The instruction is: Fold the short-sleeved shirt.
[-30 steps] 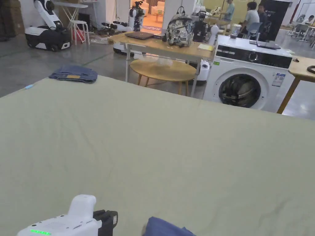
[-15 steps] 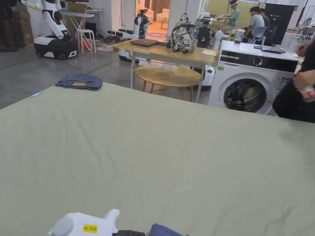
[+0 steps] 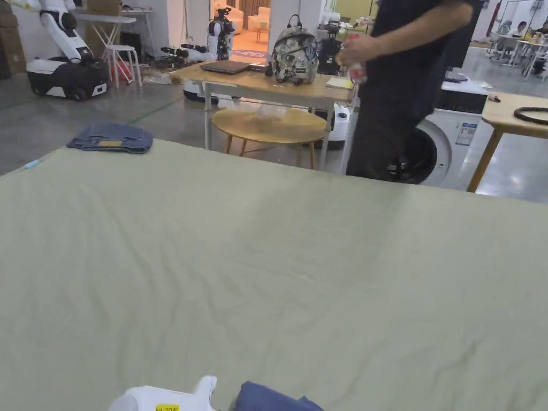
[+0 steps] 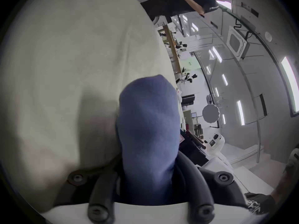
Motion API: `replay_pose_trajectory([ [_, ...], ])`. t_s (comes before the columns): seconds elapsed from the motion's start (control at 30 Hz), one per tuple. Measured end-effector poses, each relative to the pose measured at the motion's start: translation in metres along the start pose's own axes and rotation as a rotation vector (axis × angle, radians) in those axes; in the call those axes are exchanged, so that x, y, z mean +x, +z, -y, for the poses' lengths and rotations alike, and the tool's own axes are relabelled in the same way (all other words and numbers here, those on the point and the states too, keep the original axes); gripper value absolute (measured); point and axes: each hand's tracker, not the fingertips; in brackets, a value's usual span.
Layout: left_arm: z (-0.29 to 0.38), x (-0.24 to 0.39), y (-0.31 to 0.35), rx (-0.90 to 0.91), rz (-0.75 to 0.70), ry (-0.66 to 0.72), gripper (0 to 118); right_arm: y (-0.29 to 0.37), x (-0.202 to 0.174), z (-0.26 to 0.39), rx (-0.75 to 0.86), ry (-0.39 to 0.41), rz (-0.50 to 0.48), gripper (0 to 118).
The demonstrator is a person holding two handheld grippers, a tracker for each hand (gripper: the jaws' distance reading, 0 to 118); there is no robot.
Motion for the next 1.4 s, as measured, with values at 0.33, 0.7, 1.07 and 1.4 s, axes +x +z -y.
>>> replay_pose_trajectory([
  [0.33, -0.007, 0.006, 0.006, 0.004, 0.009, 0.008, 15, 0.002, -0.004, -0.008, -0.019, 0.028, 0.008, 0],
  [0.7, -0.033, 0.056, 0.092, 0.066, -0.002, -0.012, 15, 0.019, -0.014, -0.037, 0.014, 0.045, -0.018, 0],
  [1.07, -0.108, 0.045, 0.277, 0.114, -0.288, -0.046, 15, 0.010, -0.027, -0.053, 0.026, 0.074, -0.034, 0],
  [1.4, -0.140, 0.054, 0.406, 0.128, -0.499, -0.021, 15, 0.000, -0.033, -0.052, -0.006, 0.082, -0.020, 0],
])
